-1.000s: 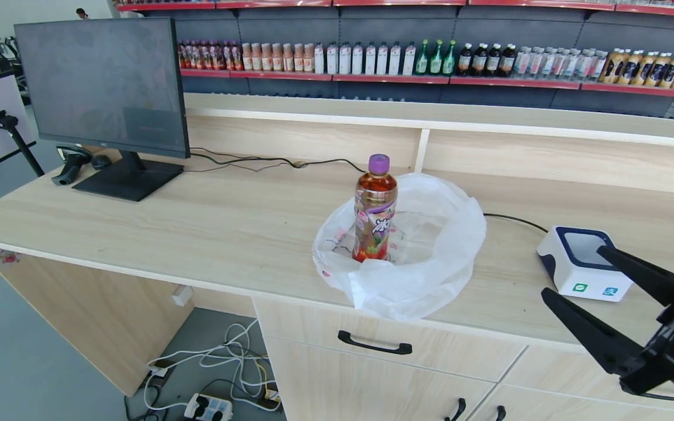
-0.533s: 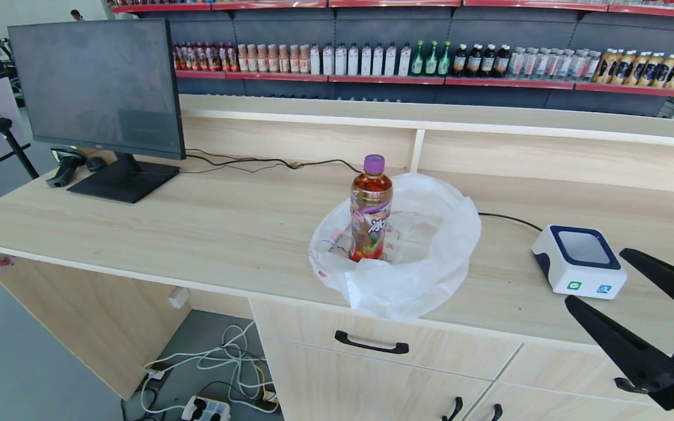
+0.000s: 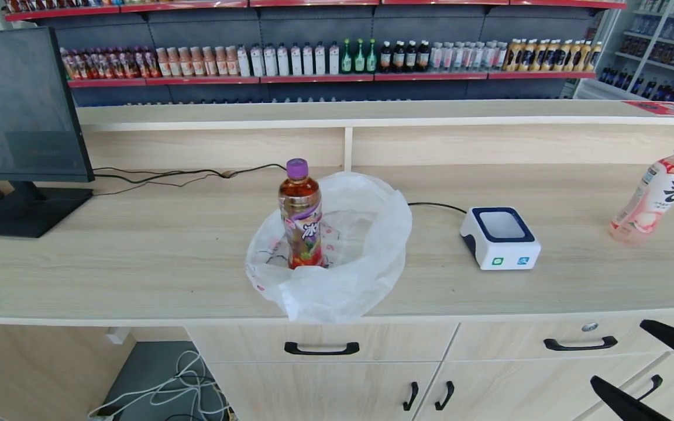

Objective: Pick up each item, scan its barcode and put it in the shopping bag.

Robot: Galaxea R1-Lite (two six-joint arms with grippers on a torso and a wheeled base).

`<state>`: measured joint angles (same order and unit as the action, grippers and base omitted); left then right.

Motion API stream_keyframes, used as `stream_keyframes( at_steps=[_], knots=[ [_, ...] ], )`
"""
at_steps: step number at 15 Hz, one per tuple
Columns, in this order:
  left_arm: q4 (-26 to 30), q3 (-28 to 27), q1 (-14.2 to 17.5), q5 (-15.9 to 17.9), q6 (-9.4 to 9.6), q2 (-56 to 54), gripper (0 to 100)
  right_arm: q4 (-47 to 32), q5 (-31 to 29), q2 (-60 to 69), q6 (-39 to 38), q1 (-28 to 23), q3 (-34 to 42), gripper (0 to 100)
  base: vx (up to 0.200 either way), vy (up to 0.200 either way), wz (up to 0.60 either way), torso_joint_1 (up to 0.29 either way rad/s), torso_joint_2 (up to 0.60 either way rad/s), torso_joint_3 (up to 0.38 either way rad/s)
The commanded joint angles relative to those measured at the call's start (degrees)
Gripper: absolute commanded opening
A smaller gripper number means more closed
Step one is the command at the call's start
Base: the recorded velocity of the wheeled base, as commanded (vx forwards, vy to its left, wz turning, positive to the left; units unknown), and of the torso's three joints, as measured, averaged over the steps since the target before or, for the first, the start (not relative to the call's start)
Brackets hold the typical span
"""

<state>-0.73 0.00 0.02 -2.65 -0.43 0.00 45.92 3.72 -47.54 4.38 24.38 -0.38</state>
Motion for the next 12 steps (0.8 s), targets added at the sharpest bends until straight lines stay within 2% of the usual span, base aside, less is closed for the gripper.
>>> stream_keyframes(
  at_steps=[1, 3, 4, 5, 7, 9, 12],
  knots=[
    [-0.06, 0.0, 0.06, 0.01, -0.01, 0.0, 100, -19.82, -0.73, 19.33, -0.42, 0.05, -3.49, 100, 0.0, 0.0, 0.0, 0.0, 0.0, 0.0],
    [-0.06, 0.0, 0.06, 0.01, -0.01, 0.0, 100, -31.77, 1.2, 23.9, -0.69, 0.14, -10.08, 100, 0.0, 0.0, 0.0, 0.0, 0.0, 0.0],
    [-0.06, 0.0, -0.02, 0.01, -0.01, 0.0, 100, -34.58, 1.56, 24.6, -1.65, 0.14, -12.45, 100, 0.0, 0.0, 0.0, 0.0, 0.0, 0.0],
    [0.03, 0.0, 0.06, 0.01, 0.08, 0.0, 100, -34.94, 1.64, 24.34, -1.83, 0.14, -13.68, 100, 0.0, 0.0, 0.0, 0.0, 0.0, 0.0],
    [0.03, 0.0, 0.06, 0.01, -0.01, 0.0, 100, -35.2, 1.12, 21.79, -2.0, 0.05, -18.87, 100, 0.0, -0.2, 0.0, -0.002, 0.0, 0.002],
    [0.03, 0.0, -0.02, 0.01, 0.08, 0.0, 100, -35.11, 1.29, 19.24, -2.27, 0.05, -21.42, 100, 0.0, 0.0, 0.0, 0.0, 0.0, 0.0],
    [0.03, 0.0, 0.06, 0.01, -0.01, 0.0, 100, -35.11, 1.38, 18.89, -2.53, 0.05, -21.24, 100, 0.0, 0.0, 0.0, 0.0, 0.0, 0.0]
  ],
)
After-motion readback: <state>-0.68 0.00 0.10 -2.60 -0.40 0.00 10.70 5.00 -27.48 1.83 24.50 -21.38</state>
